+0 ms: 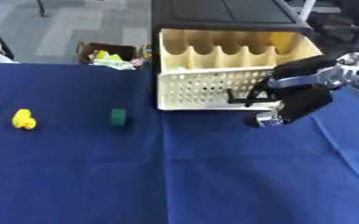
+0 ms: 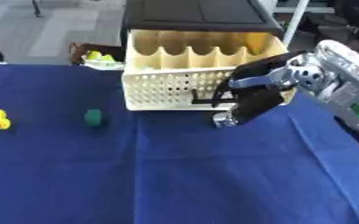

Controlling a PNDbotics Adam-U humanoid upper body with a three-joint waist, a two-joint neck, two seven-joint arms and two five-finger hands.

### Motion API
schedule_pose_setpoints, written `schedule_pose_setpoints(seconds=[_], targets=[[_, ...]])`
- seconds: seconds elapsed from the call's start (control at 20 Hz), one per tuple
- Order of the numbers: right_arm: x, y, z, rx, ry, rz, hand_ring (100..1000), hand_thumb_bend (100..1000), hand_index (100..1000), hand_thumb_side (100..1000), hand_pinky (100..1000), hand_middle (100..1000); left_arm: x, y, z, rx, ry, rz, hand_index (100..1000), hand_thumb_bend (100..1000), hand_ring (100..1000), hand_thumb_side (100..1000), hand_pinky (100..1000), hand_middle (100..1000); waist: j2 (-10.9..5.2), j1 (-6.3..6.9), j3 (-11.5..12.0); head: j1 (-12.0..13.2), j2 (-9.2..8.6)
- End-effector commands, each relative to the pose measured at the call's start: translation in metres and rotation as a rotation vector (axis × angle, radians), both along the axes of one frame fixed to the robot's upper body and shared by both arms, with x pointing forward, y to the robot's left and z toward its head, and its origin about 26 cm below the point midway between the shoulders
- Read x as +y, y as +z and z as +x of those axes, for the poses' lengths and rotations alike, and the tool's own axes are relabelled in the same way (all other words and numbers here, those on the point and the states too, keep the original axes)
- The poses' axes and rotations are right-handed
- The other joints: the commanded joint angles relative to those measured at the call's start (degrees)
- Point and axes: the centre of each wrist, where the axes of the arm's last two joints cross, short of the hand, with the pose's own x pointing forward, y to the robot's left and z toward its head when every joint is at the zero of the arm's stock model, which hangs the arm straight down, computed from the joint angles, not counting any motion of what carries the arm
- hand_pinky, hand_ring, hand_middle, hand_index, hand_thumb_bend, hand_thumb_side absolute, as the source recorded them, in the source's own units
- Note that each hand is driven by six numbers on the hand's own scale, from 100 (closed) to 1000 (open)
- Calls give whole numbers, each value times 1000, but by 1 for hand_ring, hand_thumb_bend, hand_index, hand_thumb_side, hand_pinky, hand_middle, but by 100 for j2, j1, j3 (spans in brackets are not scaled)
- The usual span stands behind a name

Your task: Pick up objects from table and place into drawer.

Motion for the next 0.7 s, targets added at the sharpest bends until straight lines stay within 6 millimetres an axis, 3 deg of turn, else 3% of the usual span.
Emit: schedule_pose_setpoints(seconds=[0.05, 0.7], targets=[[4, 5, -7, 21, -1, 37, 100, 305, 861, 974, 194, 100, -1, 7, -2, -26, -6, 15, 790, 100, 598, 833, 423, 525, -87, 11, 3, -13, -43], [3, 14, -14, 16, -24, 85, 100, 300, 860, 981, 204, 100, -1, 7, -2, -28, -8, 17, 789, 100, 599, 829, 423, 526, -98, 18, -12, 1, -56]])
